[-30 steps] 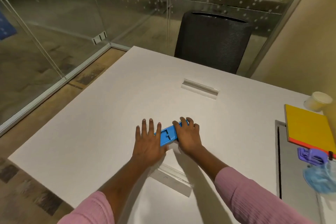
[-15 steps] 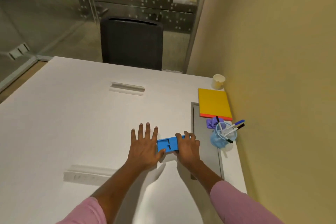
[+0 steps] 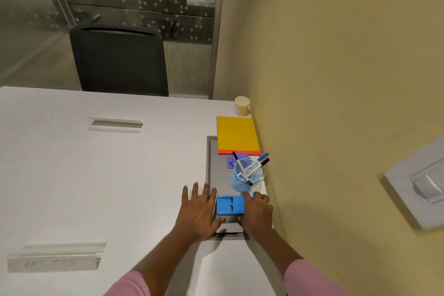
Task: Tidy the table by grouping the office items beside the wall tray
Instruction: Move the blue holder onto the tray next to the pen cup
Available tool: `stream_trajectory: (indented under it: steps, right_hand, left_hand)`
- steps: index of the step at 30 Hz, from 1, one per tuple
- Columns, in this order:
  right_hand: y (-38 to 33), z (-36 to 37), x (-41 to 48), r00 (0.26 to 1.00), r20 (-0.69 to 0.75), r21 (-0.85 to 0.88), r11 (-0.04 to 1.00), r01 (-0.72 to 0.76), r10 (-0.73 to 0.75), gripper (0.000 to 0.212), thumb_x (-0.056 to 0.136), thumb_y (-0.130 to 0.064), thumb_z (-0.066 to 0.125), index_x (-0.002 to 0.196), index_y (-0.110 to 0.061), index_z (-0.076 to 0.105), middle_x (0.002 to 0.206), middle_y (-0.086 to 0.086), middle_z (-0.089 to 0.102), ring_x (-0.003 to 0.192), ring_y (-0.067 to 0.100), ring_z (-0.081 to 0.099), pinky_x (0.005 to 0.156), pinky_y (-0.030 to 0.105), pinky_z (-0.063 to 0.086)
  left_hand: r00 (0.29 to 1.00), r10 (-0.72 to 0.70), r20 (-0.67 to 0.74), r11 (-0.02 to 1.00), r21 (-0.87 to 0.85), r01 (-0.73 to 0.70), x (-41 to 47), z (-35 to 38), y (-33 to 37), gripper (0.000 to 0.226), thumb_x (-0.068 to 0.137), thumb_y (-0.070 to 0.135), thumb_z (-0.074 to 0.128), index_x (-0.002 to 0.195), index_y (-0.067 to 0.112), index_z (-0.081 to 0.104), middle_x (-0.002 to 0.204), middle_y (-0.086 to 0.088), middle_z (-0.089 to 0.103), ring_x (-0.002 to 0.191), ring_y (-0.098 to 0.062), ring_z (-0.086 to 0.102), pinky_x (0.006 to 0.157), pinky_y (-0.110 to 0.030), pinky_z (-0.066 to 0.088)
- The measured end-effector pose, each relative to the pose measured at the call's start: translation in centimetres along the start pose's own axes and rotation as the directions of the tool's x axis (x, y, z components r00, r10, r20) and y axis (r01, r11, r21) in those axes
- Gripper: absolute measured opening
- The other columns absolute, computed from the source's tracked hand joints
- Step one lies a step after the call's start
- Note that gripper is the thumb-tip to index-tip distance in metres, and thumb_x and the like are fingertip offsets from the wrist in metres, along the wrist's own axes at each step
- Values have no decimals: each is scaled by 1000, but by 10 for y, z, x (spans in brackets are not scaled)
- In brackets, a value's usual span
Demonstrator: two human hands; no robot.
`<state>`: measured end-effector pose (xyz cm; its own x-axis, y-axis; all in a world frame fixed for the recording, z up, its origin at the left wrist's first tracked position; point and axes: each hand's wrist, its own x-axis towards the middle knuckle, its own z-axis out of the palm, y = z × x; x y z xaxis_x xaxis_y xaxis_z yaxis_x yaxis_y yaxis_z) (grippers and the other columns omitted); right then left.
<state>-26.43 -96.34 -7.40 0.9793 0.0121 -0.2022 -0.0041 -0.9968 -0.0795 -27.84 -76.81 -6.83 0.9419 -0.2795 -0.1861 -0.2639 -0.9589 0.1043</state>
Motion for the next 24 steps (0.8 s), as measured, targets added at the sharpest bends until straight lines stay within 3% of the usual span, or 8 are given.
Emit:
stream_trajectory:
  steps: [6, 17, 24]
  right_hand:
    - [19, 6, 8, 999, 24, 12, 1000, -22, 21, 67, 83, -38, 68, 141, -27, 36, 136, 7, 46, 126, 27, 40, 96, 38, 43]
    - [32, 12, 12, 999, 44, 23, 1000, 12, -13, 67, 84, -39, 66, 142, -26, 35, 136, 7, 45, 127, 27, 39, 96, 36, 43]
    - [32, 8, 11, 996, 86, 20, 1000, 7, -9, 66, 89, -39, 61, 145, -22, 31, 137, 10, 43, 130, 29, 36, 98, 38, 45]
  left_hand:
    - [999, 18, 52, 998, 61, -21, 7, 10, 20, 93, 80, 78, 2, 152, 19, 13, 160, -14, 16, 145, -43, 11, 112, -64, -5]
    - [998, -44, 45, 998, 39, 42, -2, 7, 26, 91, 80, 78, 4, 152, 22, 3, 162, -11, 4, 147, -40, 0, 112, -62, -11]
    - [1000, -31, -1, 998, 55, 31, -15, 1, 16, 89, 83, 77, 9, 152, 21, 6, 162, -12, 7, 147, -41, 3, 112, -62, -10]
